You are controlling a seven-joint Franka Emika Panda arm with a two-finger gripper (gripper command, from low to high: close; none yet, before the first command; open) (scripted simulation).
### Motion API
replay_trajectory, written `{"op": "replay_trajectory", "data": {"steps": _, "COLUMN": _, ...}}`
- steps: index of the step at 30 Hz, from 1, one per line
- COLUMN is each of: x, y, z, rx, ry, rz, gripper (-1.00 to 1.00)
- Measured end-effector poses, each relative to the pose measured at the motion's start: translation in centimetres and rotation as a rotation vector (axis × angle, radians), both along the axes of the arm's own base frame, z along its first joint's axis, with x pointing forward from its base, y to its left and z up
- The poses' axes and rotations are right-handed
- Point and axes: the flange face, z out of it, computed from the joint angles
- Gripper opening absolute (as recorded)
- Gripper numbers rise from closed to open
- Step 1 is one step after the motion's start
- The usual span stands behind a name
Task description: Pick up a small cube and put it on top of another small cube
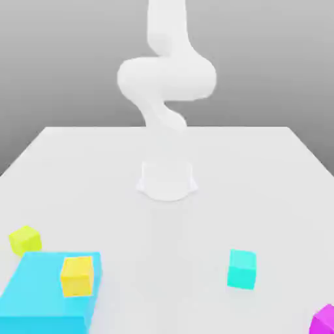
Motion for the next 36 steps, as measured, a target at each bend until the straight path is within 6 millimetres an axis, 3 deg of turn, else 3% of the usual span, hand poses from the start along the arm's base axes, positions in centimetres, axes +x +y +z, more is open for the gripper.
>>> {"op": "replay_trajectory", "data": {"steps": 5, "x": 4.1, "y": -6.7, "z": -8.5, "rx": 0.146, "ry": 0.114, "rz": -0.329, "gripper": 0.00}}
{"op": "replay_trajectory", "data": {"steps": 11, "x": 5.0, "y": -15.3, "z": -19.2, "rx": 0.315, "ry": 0.221, "rz": -0.727, "gripper": 0.00}}
{"op": "replay_trajectory", "data": {"steps": 17, "x": 1.9, "y": -23.0, "z": -30.1, "rx": 0.480, "ry": 0.304, "rz": -1.139, "gripper": 0.00}}
{"op": "replay_trajectory", "data": {"steps": 22, "x": -3.8, "y": -28.4, "z": -39.0, "rx": 0.622, "ry": 0.354, "rz": -1.511, "gripper": 0.00}}
{"op": "replay_trajectory", "data": {"steps": 27, "x": -9.4, "y": -30.1, "z": -47.0, "rx": 0.743, "ry": 0.403, "rz": -1.831, "gripper": 0.00}}
{"op": "replay_trajectory", "data": {"steps": 32, "x": -10.2, "y": -30.3, "z": -52.9, "rx": 0.759, "ry": 0.410, "rz": -1.879, "gripper": 0.00}}
{"op": "replay_trajectory", "data": {"steps": 33, "x": -10.3, "y": -30.2, "z": -53.9, "rx": 0.759, "ry": 0.410, "rz": -1.880, "gripper": -1.00}}
{"op": "replay_trajectory", "data": {"steps": 36, "x": -10.3, "y": -30.2, "z": -53.9, "rx": 0.759, "ry": 0.409, "rz": -1.880, "gripper": -1.00}}
